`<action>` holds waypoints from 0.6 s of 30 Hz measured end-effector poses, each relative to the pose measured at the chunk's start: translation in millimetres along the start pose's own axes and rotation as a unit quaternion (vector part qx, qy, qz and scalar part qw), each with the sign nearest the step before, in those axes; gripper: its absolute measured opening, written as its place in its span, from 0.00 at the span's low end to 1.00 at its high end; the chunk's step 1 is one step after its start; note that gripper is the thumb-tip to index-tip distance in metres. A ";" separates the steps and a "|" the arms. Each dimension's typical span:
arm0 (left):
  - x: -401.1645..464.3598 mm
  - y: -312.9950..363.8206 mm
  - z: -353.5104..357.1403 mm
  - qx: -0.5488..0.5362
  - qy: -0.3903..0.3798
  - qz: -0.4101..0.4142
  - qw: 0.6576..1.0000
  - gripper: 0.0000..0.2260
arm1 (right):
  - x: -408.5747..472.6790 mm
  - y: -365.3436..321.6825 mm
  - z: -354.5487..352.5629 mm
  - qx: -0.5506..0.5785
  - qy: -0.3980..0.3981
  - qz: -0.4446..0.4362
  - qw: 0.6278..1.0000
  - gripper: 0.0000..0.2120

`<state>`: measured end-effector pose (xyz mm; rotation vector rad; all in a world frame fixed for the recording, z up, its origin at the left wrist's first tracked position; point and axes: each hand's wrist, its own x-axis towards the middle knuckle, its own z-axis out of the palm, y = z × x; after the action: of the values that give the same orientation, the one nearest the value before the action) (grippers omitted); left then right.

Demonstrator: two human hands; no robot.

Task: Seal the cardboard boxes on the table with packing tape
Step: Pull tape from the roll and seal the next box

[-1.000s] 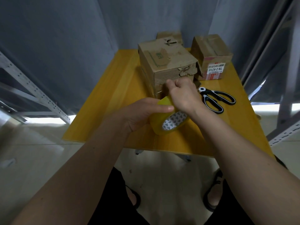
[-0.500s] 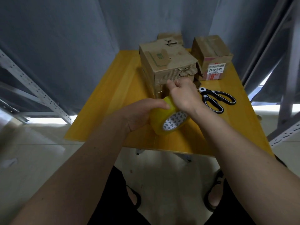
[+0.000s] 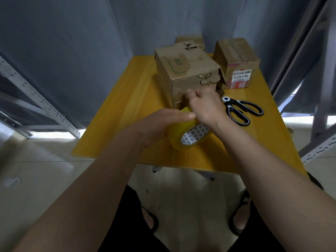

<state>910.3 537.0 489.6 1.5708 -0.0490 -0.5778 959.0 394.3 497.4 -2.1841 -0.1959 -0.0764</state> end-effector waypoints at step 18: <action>-5.0 -3.9 -3.5 -0.080 -0.048 0.020 0.995 0.13 | 2.6 -1.5 0.8 0.021 -0.012 -0.004 1.000 0.25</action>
<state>906.1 542.5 487.4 1.3842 -0.1042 -0.6103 961.3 396.1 498.5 -2.1439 -0.2179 -0.0492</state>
